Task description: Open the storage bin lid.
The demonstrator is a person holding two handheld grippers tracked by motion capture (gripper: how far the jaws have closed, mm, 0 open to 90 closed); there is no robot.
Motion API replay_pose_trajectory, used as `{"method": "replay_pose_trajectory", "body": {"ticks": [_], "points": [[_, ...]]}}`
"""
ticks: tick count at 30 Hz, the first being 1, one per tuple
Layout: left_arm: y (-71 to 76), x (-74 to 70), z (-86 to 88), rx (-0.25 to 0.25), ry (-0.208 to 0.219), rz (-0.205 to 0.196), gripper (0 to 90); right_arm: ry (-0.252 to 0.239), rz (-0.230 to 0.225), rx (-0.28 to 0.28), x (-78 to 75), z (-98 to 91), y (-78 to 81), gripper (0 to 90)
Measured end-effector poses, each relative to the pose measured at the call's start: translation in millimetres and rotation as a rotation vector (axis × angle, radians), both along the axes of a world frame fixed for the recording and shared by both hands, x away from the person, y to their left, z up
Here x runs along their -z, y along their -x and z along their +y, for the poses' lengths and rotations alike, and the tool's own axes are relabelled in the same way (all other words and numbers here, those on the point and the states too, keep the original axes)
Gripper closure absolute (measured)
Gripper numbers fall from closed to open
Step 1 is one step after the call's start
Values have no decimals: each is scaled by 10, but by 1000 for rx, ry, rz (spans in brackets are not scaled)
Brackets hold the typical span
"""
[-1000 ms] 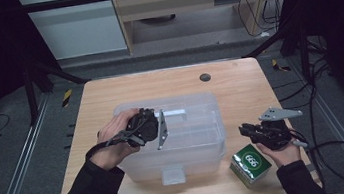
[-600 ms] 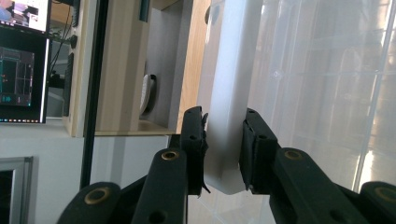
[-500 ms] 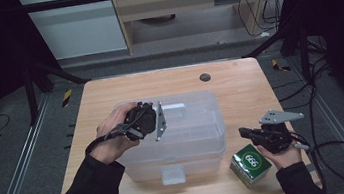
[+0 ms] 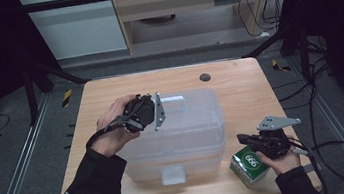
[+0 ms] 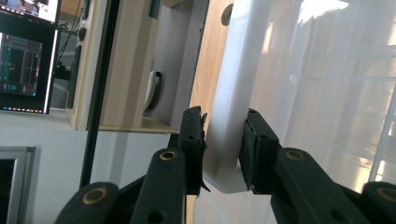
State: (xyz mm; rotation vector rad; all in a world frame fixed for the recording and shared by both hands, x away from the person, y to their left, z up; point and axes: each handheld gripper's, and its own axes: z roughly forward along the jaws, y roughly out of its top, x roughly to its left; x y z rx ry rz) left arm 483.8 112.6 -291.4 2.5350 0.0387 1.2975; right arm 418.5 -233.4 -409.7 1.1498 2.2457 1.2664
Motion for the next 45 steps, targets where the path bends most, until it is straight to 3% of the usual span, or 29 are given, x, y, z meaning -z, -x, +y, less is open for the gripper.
{"method": "replay_pose_trajectory", "body": {"ticks": [22,26,29,33,39,45], "points": [[-212,-87,8,-33,45,14,709,-92,-60,-76,-100,287,45,900],[-225,-89,12,-33,55,21,706,-110,-82,-70,-115,325,32,900],[-215,-89,16,-31,57,25,700,-141,-82,-79,-133,339,24,900],[-195,-89,17,-28,49,26,691,-145,-78,-79,-120,347,19,900],[-117,-131,78,-20,125,49,568,-144,-70,-79,-107,349,18,900],[-26,-154,138,-23,172,68,464,-140,-71,-77,-99,352,23,900]]}}
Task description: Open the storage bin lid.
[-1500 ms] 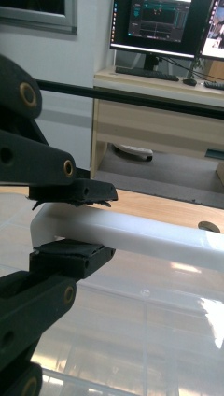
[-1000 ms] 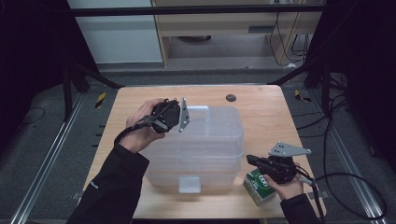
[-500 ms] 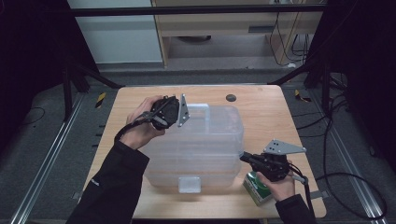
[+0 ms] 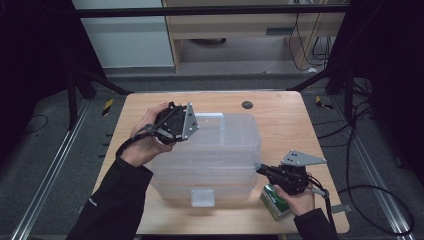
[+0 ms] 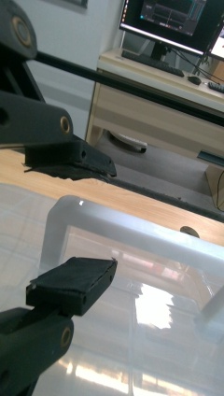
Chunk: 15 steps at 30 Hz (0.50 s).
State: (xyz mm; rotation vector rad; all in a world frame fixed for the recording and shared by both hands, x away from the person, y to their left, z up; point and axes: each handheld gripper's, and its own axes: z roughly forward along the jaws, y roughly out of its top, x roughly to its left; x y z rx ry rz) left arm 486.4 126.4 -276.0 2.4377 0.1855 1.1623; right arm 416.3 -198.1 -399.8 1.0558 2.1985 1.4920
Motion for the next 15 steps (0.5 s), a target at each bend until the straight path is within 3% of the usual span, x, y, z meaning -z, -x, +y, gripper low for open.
{"method": "replay_pose_trajectory", "body": {"ticks": [6,8,15], "points": [[41,-51,137,-6,96,25,412,5,3,2,1,6,0,900],[57,-56,203,2,149,40,405,10,2,3,0,8,3,900],[128,-67,401,-19,230,50,365,20,1,5,4,15,-1,900]]}}
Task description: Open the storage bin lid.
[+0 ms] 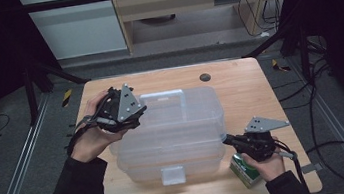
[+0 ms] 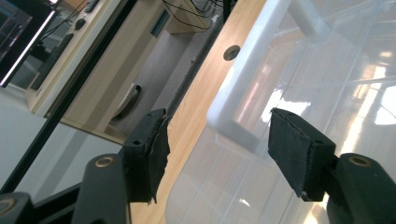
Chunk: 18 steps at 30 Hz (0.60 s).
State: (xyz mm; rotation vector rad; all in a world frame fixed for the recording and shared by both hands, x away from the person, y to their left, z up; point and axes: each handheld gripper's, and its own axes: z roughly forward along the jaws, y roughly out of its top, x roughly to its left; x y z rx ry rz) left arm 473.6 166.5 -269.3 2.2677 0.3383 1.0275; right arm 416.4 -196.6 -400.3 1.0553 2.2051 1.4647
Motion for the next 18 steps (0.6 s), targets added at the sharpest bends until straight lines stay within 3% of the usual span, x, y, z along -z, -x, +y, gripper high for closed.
{"method": "replay_pose_trajectory", "body": {"ticks": [4,13,18], "points": [[43,3,135,-16,105,19,351,1,1,2,-1,1,2,900],[125,17,516,-124,331,27,366,1,3,2,-1,2,2,900],[181,55,731,-162,422,32,398,1,6,2,-3,3,1,900]]}}
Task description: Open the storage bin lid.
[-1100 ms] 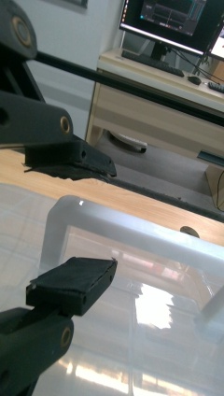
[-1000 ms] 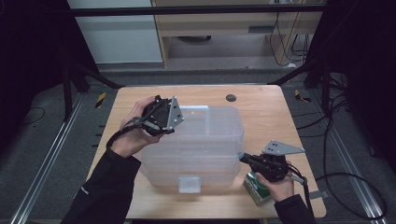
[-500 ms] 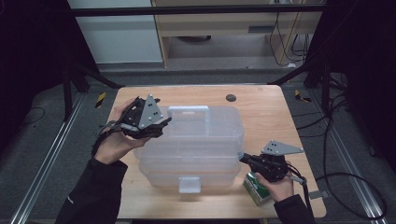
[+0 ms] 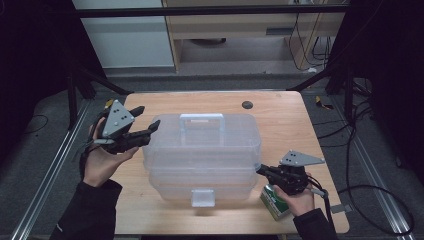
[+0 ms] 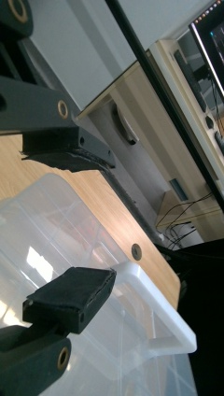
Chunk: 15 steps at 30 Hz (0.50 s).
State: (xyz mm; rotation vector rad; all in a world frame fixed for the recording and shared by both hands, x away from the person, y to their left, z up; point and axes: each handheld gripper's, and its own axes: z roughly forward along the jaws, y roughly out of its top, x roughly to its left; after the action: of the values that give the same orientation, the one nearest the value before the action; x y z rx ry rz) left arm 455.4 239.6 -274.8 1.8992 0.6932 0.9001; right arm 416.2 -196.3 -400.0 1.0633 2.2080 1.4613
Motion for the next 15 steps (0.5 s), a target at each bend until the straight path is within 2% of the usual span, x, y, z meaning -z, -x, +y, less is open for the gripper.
{"method": "replay_pose_trajectory", "body": {"ticks": [6,7,11,14,15], "points": [[87,115,210,-50,33,5,433,2,1,0,-1,2,-1,899],[106,144,258,-62,50,3,440,2,0,1,0,2,0,899],[165,238,392,-91,99,3,508,5,5,-2,2,8,-5,899],[212,320,471,-103,114,-14,565,7,3,-1,2,9,-3,898],[248,361,508,-124,121,-9,582,7,3,0,1,9,-2,898]]}}
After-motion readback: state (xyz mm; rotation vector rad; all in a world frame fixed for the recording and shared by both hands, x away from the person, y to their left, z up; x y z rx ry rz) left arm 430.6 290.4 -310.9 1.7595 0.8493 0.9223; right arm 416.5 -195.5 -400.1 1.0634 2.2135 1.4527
